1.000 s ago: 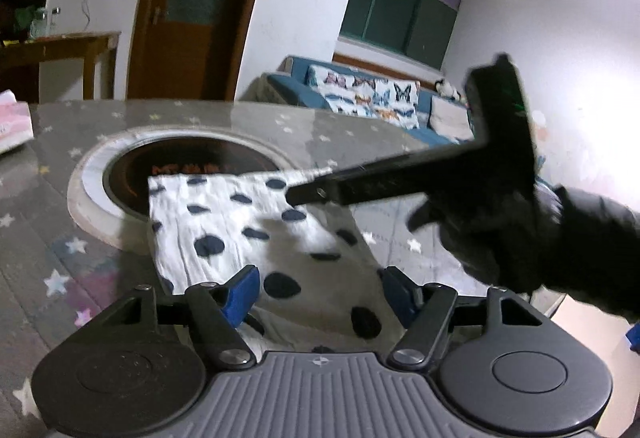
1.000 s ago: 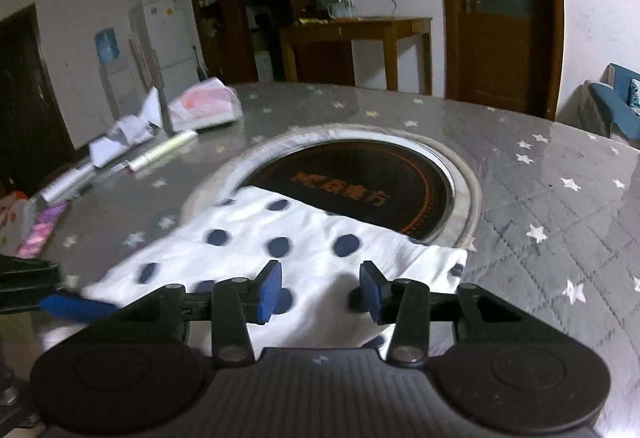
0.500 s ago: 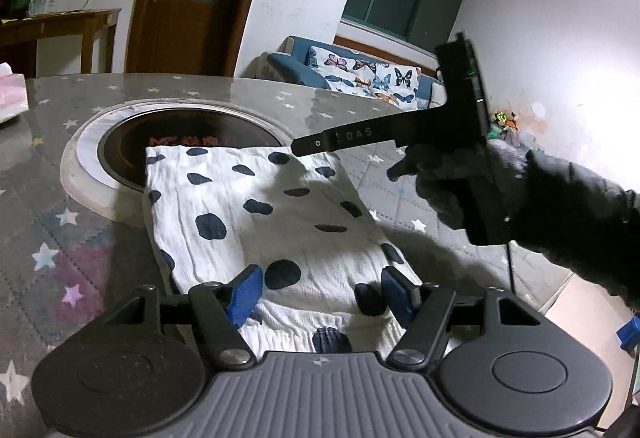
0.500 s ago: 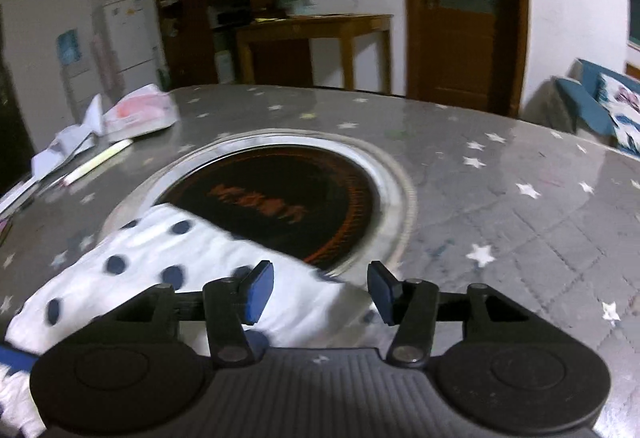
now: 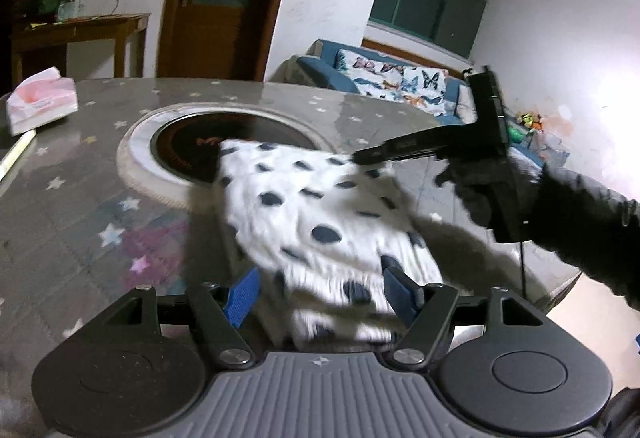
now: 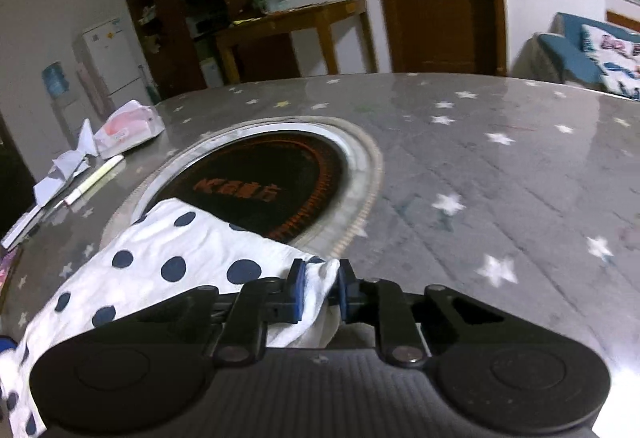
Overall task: Fold clothes
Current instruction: 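Grasp the folded pants edge with the right gripper and lift it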
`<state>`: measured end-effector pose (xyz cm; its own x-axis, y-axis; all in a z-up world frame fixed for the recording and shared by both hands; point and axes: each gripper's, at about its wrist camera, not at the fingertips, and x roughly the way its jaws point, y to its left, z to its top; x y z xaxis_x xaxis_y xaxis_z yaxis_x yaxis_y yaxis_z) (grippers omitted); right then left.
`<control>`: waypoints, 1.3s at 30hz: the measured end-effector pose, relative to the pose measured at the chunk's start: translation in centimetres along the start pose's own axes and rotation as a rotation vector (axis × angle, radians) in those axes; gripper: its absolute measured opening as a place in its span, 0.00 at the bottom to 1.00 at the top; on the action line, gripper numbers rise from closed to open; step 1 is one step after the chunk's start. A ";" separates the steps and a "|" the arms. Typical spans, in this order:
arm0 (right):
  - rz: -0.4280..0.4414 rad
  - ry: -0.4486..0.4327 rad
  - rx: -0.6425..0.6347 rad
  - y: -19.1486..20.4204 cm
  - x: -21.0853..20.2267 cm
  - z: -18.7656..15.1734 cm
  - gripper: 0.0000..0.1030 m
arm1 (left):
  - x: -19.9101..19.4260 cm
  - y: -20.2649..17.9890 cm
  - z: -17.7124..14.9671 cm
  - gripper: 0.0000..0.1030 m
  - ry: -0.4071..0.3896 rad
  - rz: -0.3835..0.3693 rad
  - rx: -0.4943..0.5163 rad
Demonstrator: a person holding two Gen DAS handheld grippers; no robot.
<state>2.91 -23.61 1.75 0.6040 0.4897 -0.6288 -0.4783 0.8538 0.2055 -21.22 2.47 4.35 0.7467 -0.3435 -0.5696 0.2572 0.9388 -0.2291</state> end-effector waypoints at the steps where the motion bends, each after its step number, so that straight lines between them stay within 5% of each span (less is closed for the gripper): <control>1: -0.024 -0.003 0.005 -0.3 -0.6 -0.4 0.14 | -0.1 0.0 -0.2 0.70 0.007 -0.001 0.001; 13: -0.204 -0.013 0.018 -1.2 -7.8 -5.7 0.15 | 2.5 0.3 -0.8 0.64 0.064 -0.032 -0.022; 21: -0.233 -0.019 0.064 -0.3 -10.4 -8.0 0.15 | 4.5 3.4 1.1 0.45 0.044 -0.015 -0.040; 29: -0.229 0.002 0.098 1.3 -12.6 -10.3 0.17 | 7.0 5.9 3.3 0.36 0.056 -0.019 -0.022; 37: -0.227 -0.023 0.051 1.8 -13.9 -9.2 0.25 | 8.4 7.5 5.5 0.38 0.053 -0.008 -0.038; 39: -0.185 -0.029 -0.006 2.8 -14.1 -8.6 0.25 | 7.5 7.7 5.5 0.47 0.039 0.011 -0.036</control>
<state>-12.43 -29.64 4.74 0.7000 0.3292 -0.6337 -0.3611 0.9288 0.0837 -10.29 7.29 2.67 0.7249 -0.3349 -0.6020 0.2266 0.9412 -0.2506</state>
